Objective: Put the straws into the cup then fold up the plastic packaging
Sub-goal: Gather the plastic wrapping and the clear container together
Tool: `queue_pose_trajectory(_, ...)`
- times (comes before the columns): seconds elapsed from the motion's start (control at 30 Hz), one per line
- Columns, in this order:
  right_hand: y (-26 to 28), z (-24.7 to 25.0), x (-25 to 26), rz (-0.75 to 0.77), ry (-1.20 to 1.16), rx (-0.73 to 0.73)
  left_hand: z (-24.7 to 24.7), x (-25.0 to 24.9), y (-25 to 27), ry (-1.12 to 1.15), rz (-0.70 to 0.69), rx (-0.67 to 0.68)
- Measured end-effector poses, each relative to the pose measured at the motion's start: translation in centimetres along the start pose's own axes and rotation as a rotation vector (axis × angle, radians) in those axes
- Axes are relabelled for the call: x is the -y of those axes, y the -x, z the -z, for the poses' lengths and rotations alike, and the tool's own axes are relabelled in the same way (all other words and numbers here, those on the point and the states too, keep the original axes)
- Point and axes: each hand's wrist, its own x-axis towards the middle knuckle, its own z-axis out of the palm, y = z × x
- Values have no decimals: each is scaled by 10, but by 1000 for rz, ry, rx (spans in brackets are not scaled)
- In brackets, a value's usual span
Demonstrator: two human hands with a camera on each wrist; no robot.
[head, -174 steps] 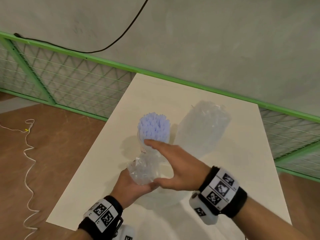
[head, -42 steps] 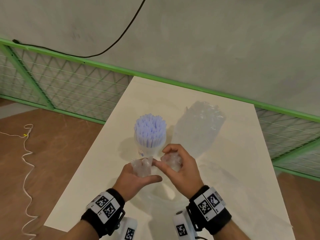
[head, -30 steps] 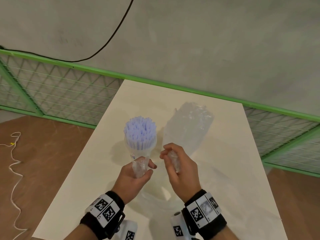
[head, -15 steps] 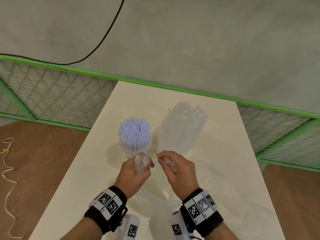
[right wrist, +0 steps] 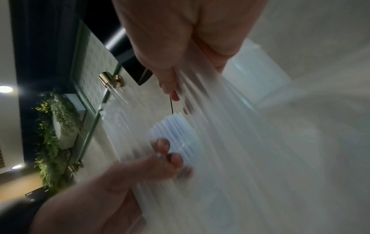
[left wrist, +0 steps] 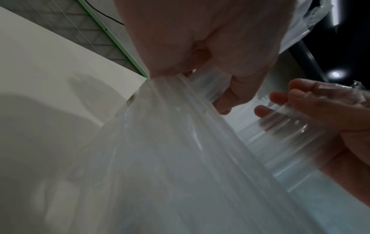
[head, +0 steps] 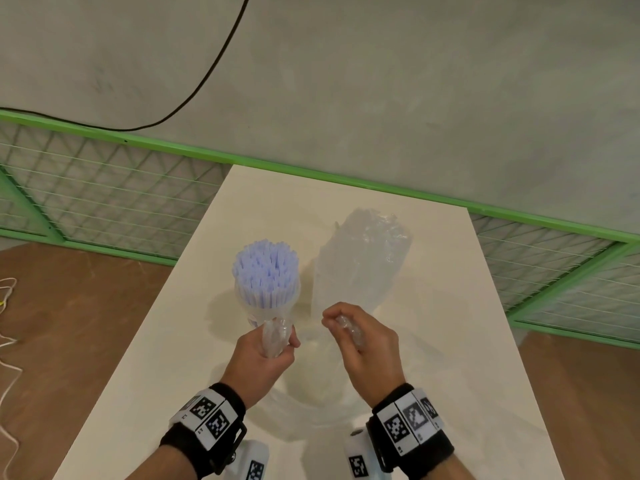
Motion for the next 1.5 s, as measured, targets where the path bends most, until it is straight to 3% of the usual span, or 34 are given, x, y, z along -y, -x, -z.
queue_pose_trajectory(0.13, -34, 31, 35, -7, -129, -149, 2, 5, -2, 7, 38, 14)
queue_pose_trajectory(0.33, -100, 107, 95, 223, -332, -418, 3, 9, -4, 1, 18, 16)
queue_pose_trajectory(0.67, -149, 123, 81, 155, -294, -364, 5, 13, -5, 13, 32, 25)
queue_pose_trajectory(0.93, -154, 94, 48, 145, -108, -109, 6, 9, -8, 26, -4, 45)
queue_pose_trajectory(1.1, -145, 72, 16, 339, 353, -27, 6, 10, -10, -16, -24, 44)
queue_pose_trajectory(1.27, -131, 56, -10, 467, 512, 56, 6, 9, -11, -8, -20, 41)
queue_pose_trajectory(1.33, -122, 53, -17, 433, 567, 164, 6, 8, -11, -1, -14, 43)
queue_pose_trajectory(1.5, -112, 65, -11, 163, 460, 398, 7, 9, -11, 15, -18, 50)
